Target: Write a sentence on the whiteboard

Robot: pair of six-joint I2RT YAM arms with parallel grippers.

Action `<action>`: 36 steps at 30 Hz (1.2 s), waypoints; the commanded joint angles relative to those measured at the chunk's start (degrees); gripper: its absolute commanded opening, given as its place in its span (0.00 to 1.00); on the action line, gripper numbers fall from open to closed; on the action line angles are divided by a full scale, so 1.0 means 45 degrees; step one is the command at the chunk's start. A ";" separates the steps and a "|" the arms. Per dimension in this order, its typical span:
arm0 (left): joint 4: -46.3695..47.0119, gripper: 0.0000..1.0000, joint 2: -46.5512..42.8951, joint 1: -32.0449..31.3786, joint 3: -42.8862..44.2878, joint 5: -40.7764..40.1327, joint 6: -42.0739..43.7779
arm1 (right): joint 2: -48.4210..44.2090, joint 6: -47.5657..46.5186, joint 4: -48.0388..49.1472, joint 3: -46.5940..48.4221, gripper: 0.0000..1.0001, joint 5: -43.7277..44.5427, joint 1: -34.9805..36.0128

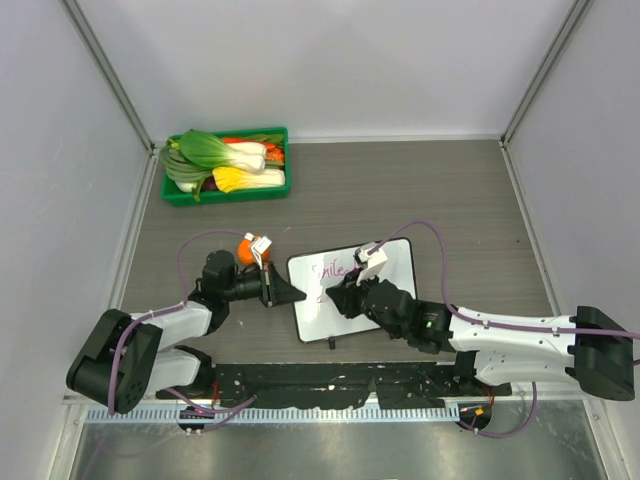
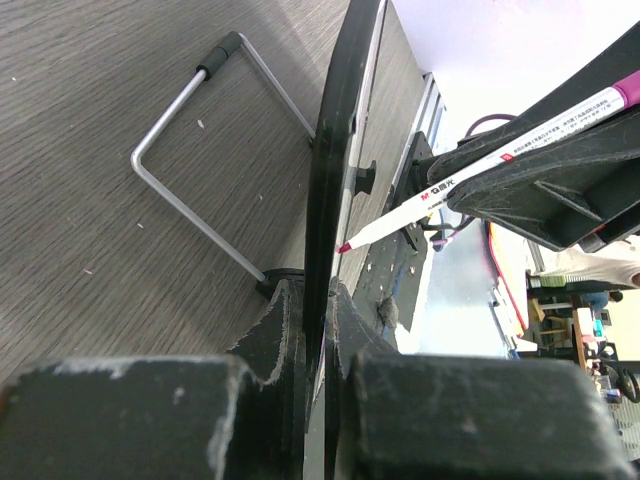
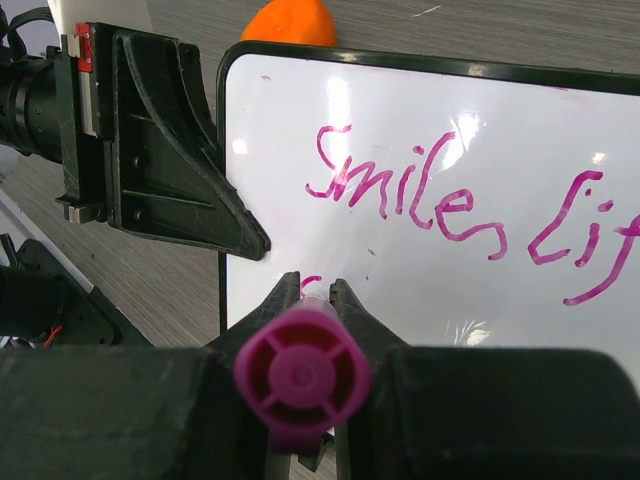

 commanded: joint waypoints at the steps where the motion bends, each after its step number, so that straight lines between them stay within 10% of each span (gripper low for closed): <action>1: -0.0754 0.00 0.0242 0.0041 0.0033 -0.1540 0.1038 | -0.0093 0.0068 0.0221 0.0115 0.01 0.0846 0.0034; 36: -0.0773 0.00 0.0144 0.0060 -0.0006 -0.1520 0.1057 | -0.0406 0.0087 0.0202 0.0408 0.01 0.0827 0.0015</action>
